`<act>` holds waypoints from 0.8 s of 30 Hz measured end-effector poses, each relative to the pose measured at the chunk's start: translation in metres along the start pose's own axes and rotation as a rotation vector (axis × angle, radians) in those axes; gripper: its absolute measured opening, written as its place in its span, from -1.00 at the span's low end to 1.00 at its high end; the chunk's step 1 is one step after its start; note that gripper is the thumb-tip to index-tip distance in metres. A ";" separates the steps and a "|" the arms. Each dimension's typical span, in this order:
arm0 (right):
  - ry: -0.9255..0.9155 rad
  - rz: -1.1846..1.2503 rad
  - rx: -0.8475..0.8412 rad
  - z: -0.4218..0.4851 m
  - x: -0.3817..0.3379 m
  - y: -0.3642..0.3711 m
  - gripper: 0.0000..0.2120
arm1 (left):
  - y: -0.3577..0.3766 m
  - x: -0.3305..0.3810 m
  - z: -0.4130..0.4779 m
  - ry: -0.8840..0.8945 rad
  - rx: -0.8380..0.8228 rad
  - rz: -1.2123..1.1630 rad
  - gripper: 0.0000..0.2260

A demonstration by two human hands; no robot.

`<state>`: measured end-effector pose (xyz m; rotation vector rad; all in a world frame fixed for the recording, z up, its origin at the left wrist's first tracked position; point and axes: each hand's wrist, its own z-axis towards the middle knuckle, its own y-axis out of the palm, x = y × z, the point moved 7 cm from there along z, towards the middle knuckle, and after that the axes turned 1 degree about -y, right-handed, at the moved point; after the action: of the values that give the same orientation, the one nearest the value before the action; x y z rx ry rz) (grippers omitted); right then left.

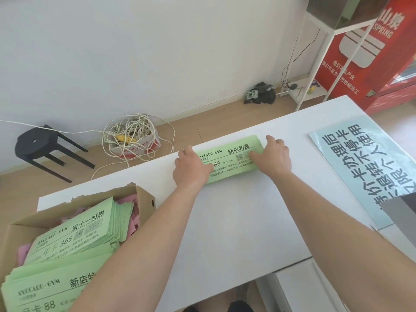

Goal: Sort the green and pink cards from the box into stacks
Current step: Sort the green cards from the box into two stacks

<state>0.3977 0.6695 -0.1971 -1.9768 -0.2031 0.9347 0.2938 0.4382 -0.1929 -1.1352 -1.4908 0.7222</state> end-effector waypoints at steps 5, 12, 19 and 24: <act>-0.081 -0.023 0.063 -0.022 0.000 -0.001 -0.50 | -0.001 0.010 -0.019 0.253 0.052 -0.103 -0.71; -0.362 -0.025 -0.021 -0.099 -0.084 0.019 -0.59 | -0.072 -0.018 -0.067 0.319 0.003 -0.256 -0.79; -0.764 -0.018 -0.174 -0.206 -0.212 0.054 -0.70 | -0.217 -0.158 -0.120 0.165 0.193 -0.224 -0.93; -0.935 -0.097 -0.370 -0.276 -0.255 0.102 -0.70 | -0.232 -0.266 -0.151 0.085 -0.009 -0.110 -0.71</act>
<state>0.3858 0.3058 -0.0599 -1.6680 -1.0426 1.7946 0.3675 0.0892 -0.0517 -1.0686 -1.4734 0.5855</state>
